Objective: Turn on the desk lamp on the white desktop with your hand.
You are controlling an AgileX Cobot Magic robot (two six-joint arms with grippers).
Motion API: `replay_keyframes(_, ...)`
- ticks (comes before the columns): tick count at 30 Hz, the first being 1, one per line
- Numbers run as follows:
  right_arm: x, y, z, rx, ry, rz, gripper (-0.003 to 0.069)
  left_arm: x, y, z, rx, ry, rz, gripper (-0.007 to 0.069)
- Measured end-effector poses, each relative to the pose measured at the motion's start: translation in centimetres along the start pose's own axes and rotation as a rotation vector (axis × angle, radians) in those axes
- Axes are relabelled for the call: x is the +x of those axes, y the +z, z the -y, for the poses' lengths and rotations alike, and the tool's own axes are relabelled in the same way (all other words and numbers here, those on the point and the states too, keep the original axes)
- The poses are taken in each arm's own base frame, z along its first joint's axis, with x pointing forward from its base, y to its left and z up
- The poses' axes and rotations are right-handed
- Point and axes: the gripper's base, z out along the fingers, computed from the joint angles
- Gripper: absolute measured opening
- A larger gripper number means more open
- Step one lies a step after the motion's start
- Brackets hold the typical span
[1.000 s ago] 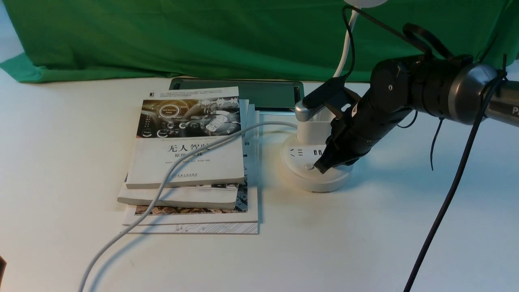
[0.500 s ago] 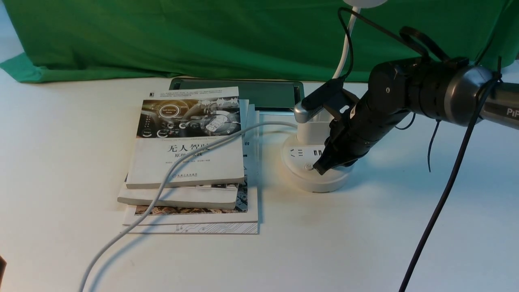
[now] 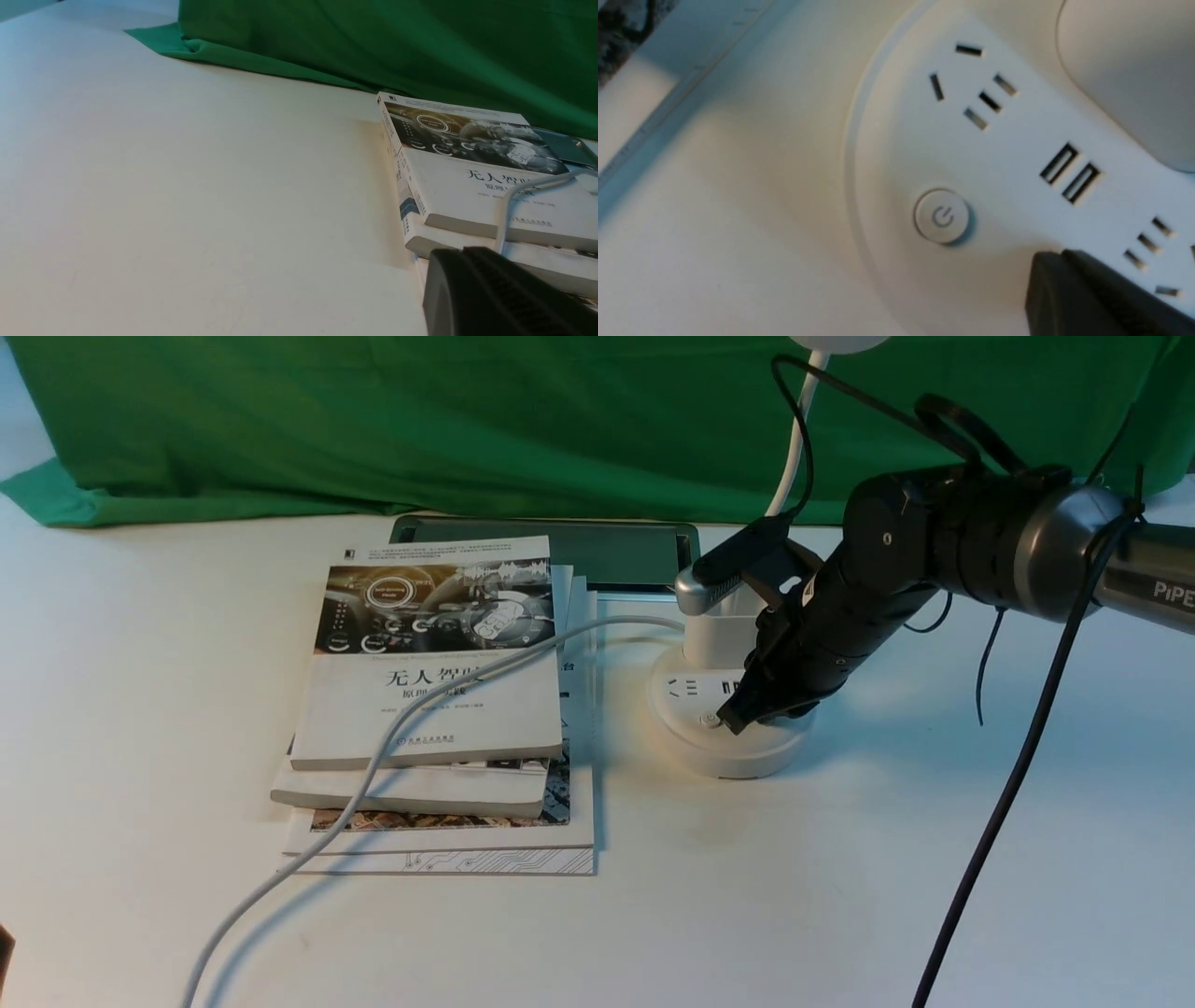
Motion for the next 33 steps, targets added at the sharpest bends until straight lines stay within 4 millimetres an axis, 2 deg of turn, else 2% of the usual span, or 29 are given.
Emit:
replay_keyframes(5, -0.2, -0.9, 0.0, 0.009, -0.001, 0.026, 0.0030, 0.0, 0.0, 0.0, 0.000, 0.000, 0.000, 0.0021)
replay_keyframes(8, 0.0, -2.9, -0.4, 0.005, -0.002, 0.027, 0.0030, 0.0, 0.0, 0.0, 0.000, 0.000, 0.000, 0.0021)
replay_keyframes(11, -0.5, -6.0, -0.5, 0.023, 0.005, 0.086, 0.0030, 0.0, 0.0, 0.0, 0.000, 0.000, 0.000, 0.0021)
replay_keyframes(12, -0.8, -8.4, -0.7, 0.039, 0.006, 0.140, 0.0030, 0.0, 0.0, 0.0, 0.000, 0.000, 0.000, 0.0021)
replay_keyframes(14, -0.6, -12.0, -1.1, 0.065, 0.004, 0.221, 0.0030, 0.0, 0.0, 0.0, 0.000, 0.000, 0.000, 0.0021)
replay_keyframes(15, -0.3, -13.0, -1.3, 0.072, 0.003, 0.244, 0.0030, 0.0, 0.0, 0.0, 0.000, 0.000, 0.000, 0.0021)
replay_keyframes(19, 2.5, -16.7, -2.8, 0.099, 0.028, 0.345, 0.0030, 0.0, 0.0, 0.0, 0.000, 0.000, 0.000, 0.0021)
replay_keyframes(20, 2.8, -16.6, -2.9, 0.099, 0.031, 0.348, 0.0030, 0.0, 0.0, 0.0, 0.000, 0.000, 0.000, 0.0021)
replay_keyframes(22, 5.2, -18.6, -3.8, 0.128, 0.054, 0.444, 0.0030, 0.0, 0.0, 0.0, 0.000, 0.000, 0.000, 0.0021)
replay_keyframes(27, 9.2, -20.9, -5.0, 0.177, 0.093, 0.609, 0.0035, 0.0, 0.0, 0.0, 0.000, 0.000, 0.000, 0.0021)
replay_keyframes(28, 10.8, -21.8, -5.5, 0.190, 0.112, 0.669, 0.0038, 0.0, 0.0, 0.0, 0.000, 0.000, 0.000, 0.0021)
replay_keyframes(29, 11.0, -21.9, -5.6, 0.192, 0.113, 0.676, 0.0038, 0.0, 0.0, 0.0, 0.000, 0.000, 0.000, 0.0021)
replay_keyframes(32, 14.6, -23.6, -6.8, 0.198, 0.145, 0.769, 0.0038, 0.0, 0.0, 0.0, 0.000, 0.000, 0.000, 0.0021)
replay_keyframes(33, 15.2, -24.0, -7.1, 0.204, 0.144, 0.794, 0.0038, 0.0, 0.0, 0.0, 0.000, 0.000, 0.000, 0.0021)
